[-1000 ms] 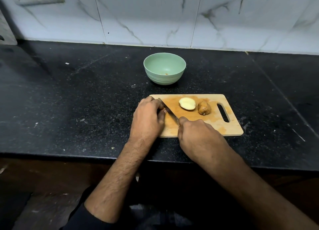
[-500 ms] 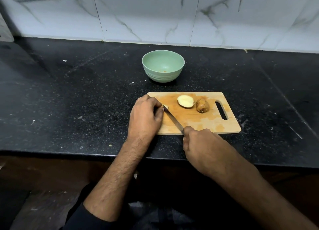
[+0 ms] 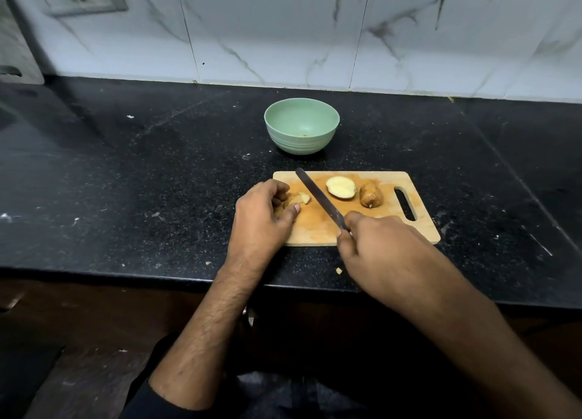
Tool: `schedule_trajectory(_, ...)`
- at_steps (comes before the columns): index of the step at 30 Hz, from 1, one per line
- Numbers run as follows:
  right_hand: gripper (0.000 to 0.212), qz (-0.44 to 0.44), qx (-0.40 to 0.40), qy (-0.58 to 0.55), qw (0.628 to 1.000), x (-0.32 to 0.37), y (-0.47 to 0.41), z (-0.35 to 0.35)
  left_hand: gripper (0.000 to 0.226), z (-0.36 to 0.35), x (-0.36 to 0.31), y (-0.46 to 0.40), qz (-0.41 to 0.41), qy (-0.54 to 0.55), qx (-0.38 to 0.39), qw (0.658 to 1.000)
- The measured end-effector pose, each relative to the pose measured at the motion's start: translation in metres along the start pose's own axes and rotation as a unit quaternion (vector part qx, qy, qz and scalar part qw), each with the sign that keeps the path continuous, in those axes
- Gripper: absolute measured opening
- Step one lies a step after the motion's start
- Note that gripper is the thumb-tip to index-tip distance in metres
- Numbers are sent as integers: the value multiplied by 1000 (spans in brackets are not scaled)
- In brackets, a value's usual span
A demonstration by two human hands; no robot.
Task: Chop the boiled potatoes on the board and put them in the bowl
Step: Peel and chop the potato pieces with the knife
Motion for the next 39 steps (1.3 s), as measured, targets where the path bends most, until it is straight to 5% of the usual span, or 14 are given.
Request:
schedule_trajectory(15,31,13,42,37,998,22,-31,-19,4,-3,1,-2,-7,-34,-11,999)
schedule_trajectory(39,31,12,107,26,994,-1,-11,-30,5,-2,2,-1,8,-26,-11,1000)
Point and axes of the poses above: each hand's wrist, its own y-axis away from the middle knuckle, its own z-axis out of the back of the hand, x = y × z, the point moved 2 cm from there along -y, towards the middle knuckle, and after that the axes turned 13 degrees about -z, right-handed, at the moved point
